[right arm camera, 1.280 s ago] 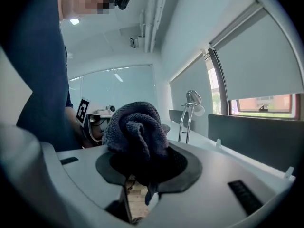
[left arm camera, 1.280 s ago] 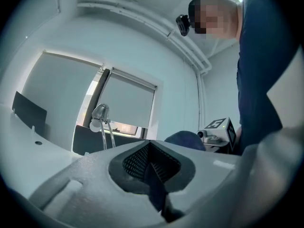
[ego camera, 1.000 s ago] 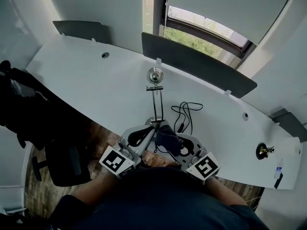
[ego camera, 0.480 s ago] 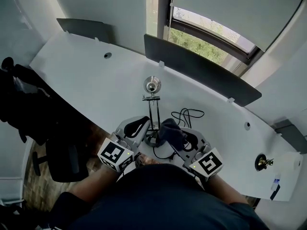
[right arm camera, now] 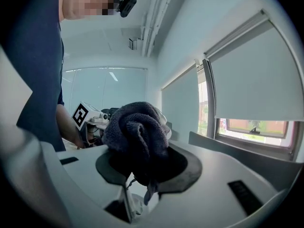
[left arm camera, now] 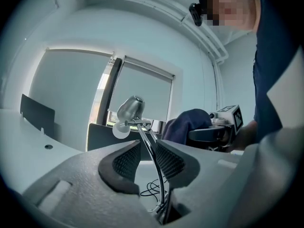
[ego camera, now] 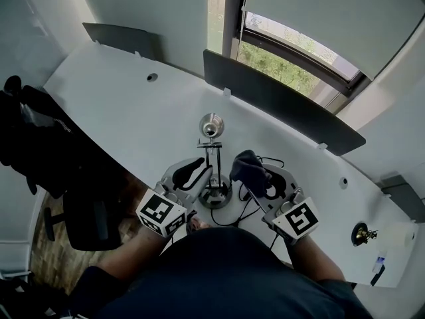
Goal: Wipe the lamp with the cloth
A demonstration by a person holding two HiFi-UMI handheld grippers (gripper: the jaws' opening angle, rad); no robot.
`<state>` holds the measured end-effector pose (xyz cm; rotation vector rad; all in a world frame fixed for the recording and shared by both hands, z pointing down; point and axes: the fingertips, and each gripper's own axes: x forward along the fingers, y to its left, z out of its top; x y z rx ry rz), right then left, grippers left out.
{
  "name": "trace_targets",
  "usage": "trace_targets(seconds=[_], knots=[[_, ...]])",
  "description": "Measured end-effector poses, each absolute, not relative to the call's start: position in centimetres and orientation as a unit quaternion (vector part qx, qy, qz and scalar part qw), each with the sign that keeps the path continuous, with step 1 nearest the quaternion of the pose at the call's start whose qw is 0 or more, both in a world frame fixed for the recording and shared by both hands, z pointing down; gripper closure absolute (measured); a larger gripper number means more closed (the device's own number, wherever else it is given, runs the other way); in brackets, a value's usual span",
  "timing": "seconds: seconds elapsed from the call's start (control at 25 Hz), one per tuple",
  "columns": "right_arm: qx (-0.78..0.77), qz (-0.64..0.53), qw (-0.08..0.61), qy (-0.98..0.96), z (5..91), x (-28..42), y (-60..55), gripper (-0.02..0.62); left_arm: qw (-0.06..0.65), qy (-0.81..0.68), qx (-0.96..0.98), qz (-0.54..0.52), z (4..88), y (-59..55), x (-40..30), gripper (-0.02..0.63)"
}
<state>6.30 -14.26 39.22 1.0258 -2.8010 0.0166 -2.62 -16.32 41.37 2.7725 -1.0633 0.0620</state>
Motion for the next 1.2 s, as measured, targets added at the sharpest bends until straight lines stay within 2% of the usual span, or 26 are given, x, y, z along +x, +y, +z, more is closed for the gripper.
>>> trace_targets(seconds=[0.68,1.2], knots=[[0.334,-0.158,0.107,-0.923,33.2,2.1,-21.2,0.456,0.122,-0.339,0.933,-0.016,41.1,-17.0,-2.2,0.526],[0.337,-0.165,0.101,-0.922,34.4,1.8,-24.1,0.456,0.120,-0.342,0.932,-0.023,40.8,-17.1,-2.2,0.531]])
